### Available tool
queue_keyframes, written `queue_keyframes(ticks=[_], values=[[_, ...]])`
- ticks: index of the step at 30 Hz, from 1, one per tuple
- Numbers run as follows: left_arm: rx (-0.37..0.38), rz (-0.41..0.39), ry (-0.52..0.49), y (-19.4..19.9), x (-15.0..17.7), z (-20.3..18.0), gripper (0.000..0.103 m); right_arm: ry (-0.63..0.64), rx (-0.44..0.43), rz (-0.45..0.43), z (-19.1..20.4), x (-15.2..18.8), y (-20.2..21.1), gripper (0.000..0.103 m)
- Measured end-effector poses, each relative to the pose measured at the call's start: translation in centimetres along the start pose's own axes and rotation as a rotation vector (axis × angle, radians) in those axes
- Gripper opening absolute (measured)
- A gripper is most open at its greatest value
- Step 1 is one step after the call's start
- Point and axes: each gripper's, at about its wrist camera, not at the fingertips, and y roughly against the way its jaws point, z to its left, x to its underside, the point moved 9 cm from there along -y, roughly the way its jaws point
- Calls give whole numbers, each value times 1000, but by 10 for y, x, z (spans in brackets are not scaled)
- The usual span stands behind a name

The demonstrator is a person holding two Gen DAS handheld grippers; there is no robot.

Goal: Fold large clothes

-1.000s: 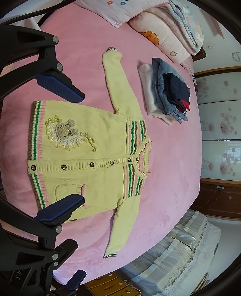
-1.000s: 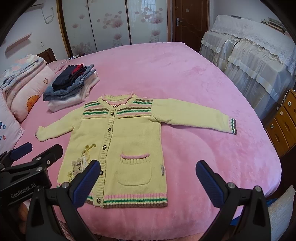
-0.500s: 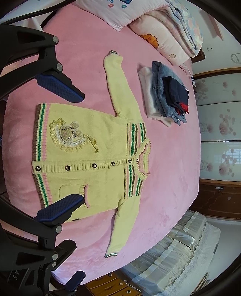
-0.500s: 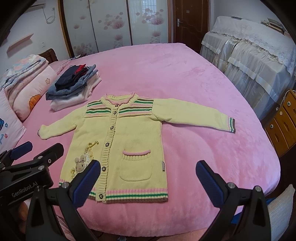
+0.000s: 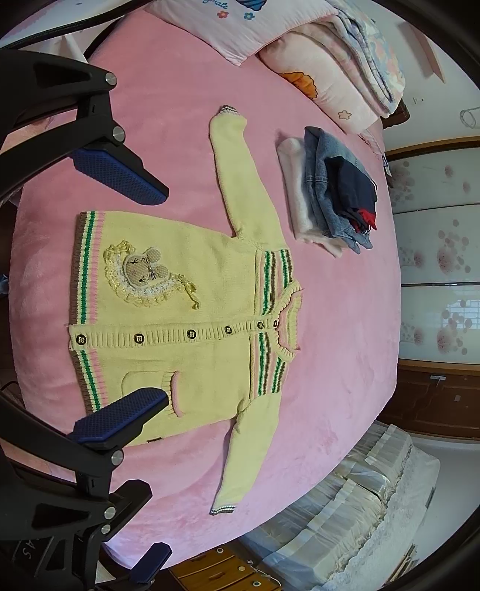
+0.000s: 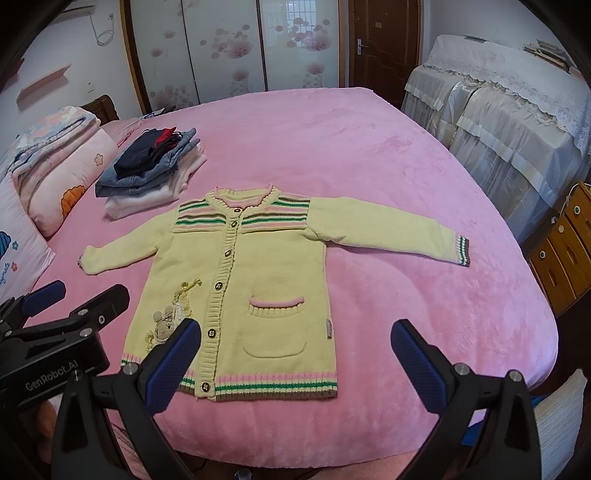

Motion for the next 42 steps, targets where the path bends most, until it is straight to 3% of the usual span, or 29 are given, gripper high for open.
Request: queue_keyframes(ticks=[27,42], values=[[1,11,-4,0,3,1,98,-12,-14,14,0,4,-3,103],[4,25,-70,-22,-9,-18,98,-39,-21,39,-16,1,-28,103]])
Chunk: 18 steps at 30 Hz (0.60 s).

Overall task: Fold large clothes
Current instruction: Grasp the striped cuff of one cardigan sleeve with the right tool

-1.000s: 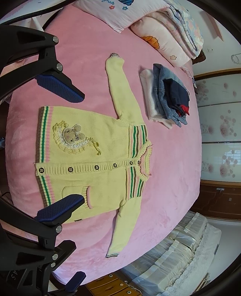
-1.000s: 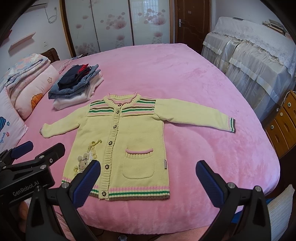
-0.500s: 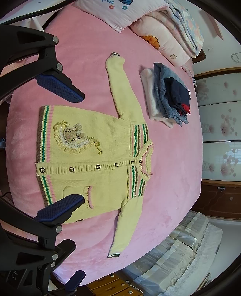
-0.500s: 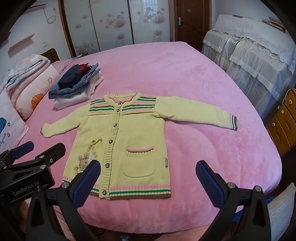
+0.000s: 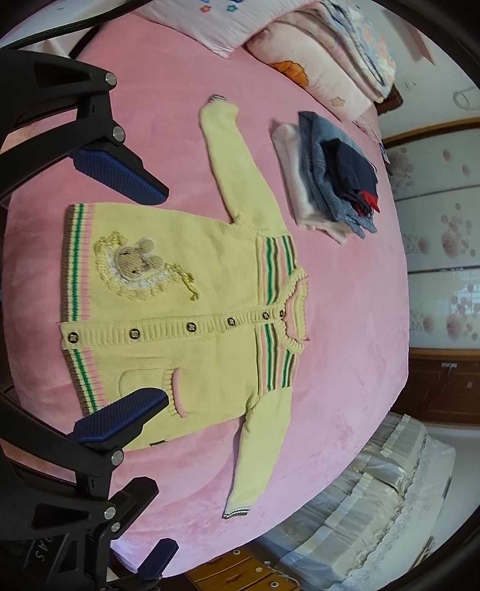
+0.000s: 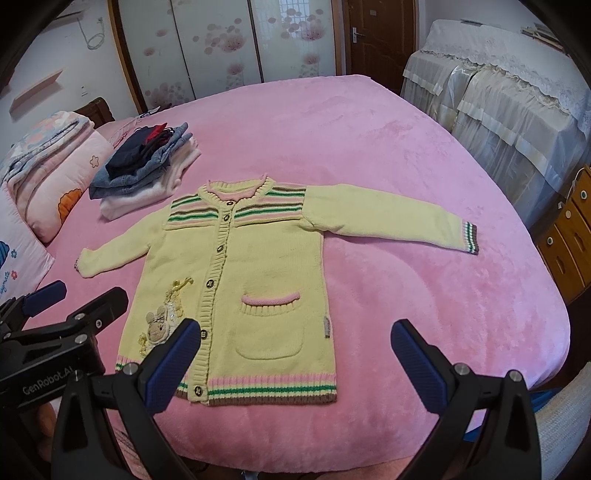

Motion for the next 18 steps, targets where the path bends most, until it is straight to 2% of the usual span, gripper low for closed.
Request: queue_keyframes(ticks=[7,15,18], values=[[33,-51,-50,-19,-33,-23,98,-44,15,4,-25,-16,-26,103],[54,-164,-100,-41,-94,-58,98,-106,89,-29,-75,-46,-50,103],[28,-220,-146,-48,-116,-73,98,-152,116,-33,-102,-55,-60,103]])
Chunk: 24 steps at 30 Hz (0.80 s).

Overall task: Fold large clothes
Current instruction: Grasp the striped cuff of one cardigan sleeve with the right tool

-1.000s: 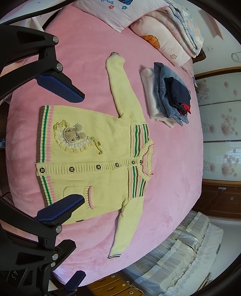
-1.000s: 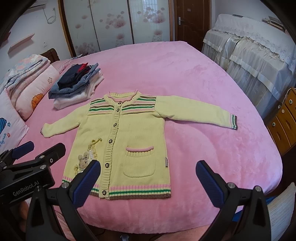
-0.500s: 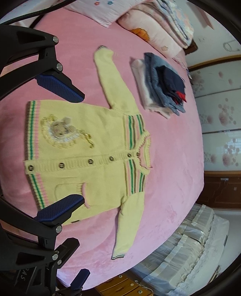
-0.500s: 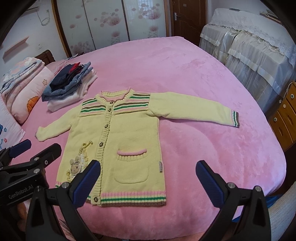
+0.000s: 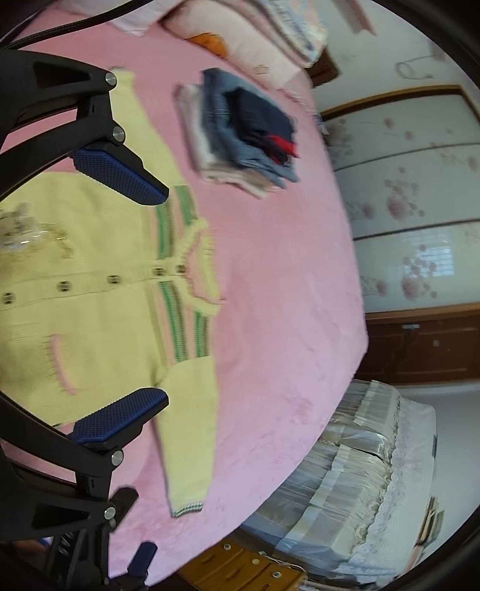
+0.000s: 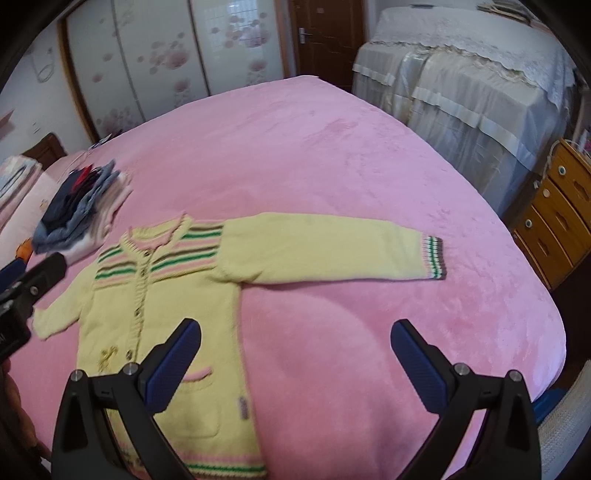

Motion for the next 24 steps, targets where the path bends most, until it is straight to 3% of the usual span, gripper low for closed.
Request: queue_keyframes(ticks=[8,12,15,20,24], values=[[97,-25,-18,-49,-25,-42,98,-223,-38,33,-76,-11,-52,102],[71,-31,-42,-72,-20,-57,98,-375,-93,72,-110,-3,-86,83],[64,-12,-63,-87,-14,-68,98,-462,-119,94,-129,3,-111,77],[73,84,-26,-112,-2,-74,98,-563,-147,91,-146,5,-134,71],[80,149,-12,-129,4,-76,98,-582,-153,75,-149,-6,-145,50]])
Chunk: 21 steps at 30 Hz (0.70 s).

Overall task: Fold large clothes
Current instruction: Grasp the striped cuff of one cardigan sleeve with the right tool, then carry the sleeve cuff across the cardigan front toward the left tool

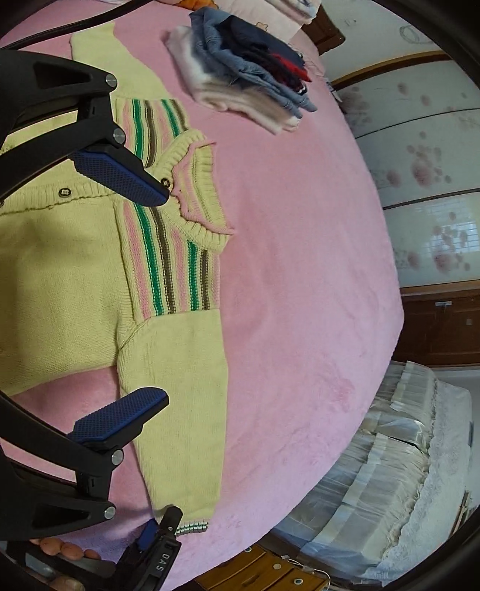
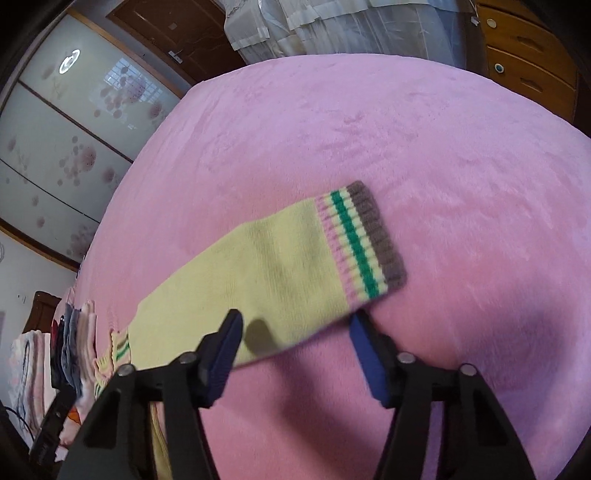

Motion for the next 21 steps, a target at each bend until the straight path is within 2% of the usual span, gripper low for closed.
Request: queue_keyframes(ticks=[1,2,4,6,8,11,15,19,21], values=[[2,8,1,-3,1,0,98,-6,-1,0,-1,-3,-2,40],[5,10,2,-6,1,-1,98,-13,-4,-4,-1,-7,-5,34],[-3,14,5,-7,2,1,98,-20,-1,-9,-2,-13,-8,15],[-23,24,16,-7,3,6,98,-8,8,-32,-1,-19,-5,6],[-19,40,30,-9,6,13,98,45,16,-73,10,-23,3,6],[-38,26,42,-3,7,31,98,209,14,-154,51,-22,23,6],[-38,5,74,11,9,62,98,489,-53,-207,138,8,39,6],[-19,9,134,14,18,99,98,718,-138,-153,212,67,23,7],[5,27,151,10,27,112,98,821,-149,-57,230,108,0,9]])
